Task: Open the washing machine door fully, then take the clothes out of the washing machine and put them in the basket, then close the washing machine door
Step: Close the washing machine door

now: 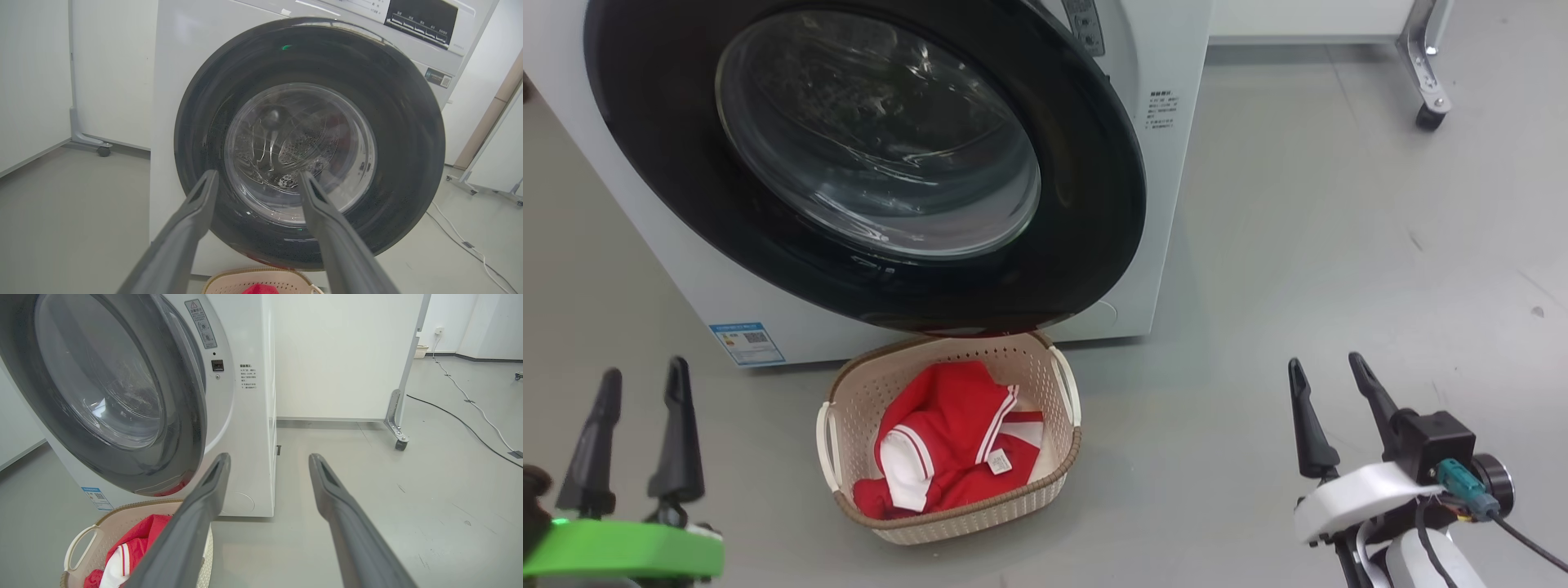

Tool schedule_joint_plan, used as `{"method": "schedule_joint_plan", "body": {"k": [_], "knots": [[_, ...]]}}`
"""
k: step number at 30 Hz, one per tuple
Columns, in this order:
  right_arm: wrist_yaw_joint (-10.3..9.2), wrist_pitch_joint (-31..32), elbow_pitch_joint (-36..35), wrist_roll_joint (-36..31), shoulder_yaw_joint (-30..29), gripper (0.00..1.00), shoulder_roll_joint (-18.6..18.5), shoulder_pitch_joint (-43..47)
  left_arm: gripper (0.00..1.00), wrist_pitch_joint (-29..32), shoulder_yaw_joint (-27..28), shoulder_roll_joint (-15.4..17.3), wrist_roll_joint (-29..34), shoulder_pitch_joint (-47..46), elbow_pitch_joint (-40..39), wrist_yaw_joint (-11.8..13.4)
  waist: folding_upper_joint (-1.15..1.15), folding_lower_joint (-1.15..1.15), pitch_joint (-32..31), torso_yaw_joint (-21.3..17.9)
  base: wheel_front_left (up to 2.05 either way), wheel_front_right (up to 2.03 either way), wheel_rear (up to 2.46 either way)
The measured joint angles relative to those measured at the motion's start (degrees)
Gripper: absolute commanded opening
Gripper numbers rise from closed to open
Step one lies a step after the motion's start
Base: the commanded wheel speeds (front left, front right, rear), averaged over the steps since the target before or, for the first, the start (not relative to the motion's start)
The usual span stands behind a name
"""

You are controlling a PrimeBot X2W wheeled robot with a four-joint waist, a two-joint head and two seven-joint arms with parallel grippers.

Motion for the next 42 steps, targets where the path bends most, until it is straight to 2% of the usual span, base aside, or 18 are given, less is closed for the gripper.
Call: {"method": "schedule_joint_plan", "body": {"k": [5, 11, 16, 23, 42], "knots": [[0.01, 0.0, 0.5, 0.0, 0.0, 1.0, 0.1, 2.4, 1.0, -2.7, -3.0, 1.7, 9.8, 3.9, 1.8, 3.2, 0.0, 0.0, -2.1, 0.3, 0.0, 0.0, 0.0], [0.02, 0.0, 0.4, -0.1, 0.2, 1.0, 0.1, 3.2, 1.0, -4.5, -6.7, 1.8, 15.9, 7.2, 4.0, 6.1, 0.0, 0.0, -3.2, 0.2, 0.0, 0.0, 0.0], [0.03, 0.0, 0.3, -0.1, 0.2, 1.0, 0.2, 4.0, 1.0, -5.1, -8.3, 0.6, 17.2, 7.7, 5.2, 8.2, 0.0, 0.0, -3.4, 0.0, 0.0, 0.0, 0.0], [0.04, 0.0, 0.0, -0.2, 0.3, 1.0, 0.3, 5.1, 1.0, -5.7, -9.2, -1.4, 18.3, 8.2, 6.3, 10.0, 0.0, 0.0, -3.6, -0.2, 0.0, 0.0, 0.0], [0.47, 0.0, -0.7, -0.3, 0.3, 1.0, 0.5, 5.4, 1.0, -6.6, -10.1, -3.4, 19.2, 8.3, 7.5, 11.1, 0.0, 0.0, -3.4, -0.1, 0.0, 0.0, 0.0]]}}
